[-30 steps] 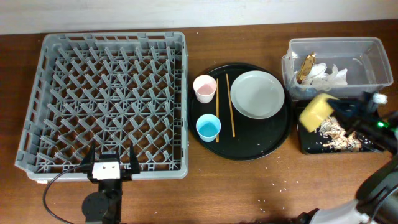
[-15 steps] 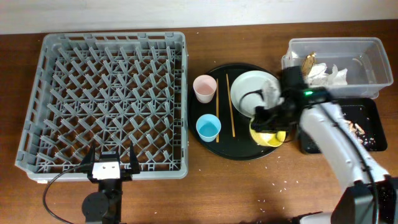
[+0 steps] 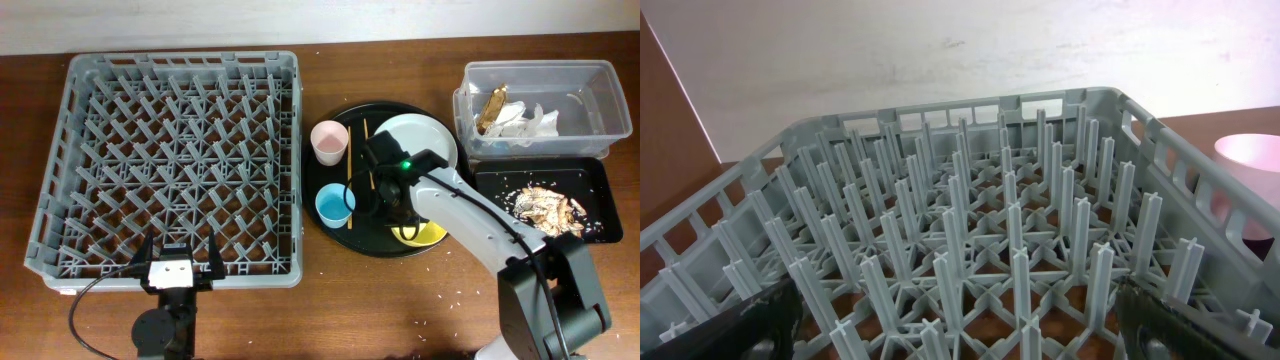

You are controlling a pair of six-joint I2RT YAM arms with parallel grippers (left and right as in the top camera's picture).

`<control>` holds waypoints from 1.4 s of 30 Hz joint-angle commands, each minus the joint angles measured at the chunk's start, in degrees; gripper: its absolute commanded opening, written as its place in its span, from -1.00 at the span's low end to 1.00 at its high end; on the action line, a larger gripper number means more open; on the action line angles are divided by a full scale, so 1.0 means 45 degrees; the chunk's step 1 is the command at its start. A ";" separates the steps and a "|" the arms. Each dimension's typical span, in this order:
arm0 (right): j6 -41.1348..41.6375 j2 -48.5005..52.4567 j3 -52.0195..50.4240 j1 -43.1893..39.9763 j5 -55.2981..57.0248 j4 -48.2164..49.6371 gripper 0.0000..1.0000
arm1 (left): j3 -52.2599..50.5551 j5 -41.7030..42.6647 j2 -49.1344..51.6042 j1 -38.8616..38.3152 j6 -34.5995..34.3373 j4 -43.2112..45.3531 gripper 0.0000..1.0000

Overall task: Sort waste into correct bins and load items into the dishwasher rack
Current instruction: 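Set the yellow bowl back on the black round tray, right gripper, then grasp the blue cup with the right gripper and lift it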

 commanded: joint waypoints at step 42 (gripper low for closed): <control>-0.0374 0.0724 0.4609 -0.0656 -0.4250 -0.1331 -0.92 | -0.0024 0.0899 -0.0097 0.0092 0.0155 0.0214 0.99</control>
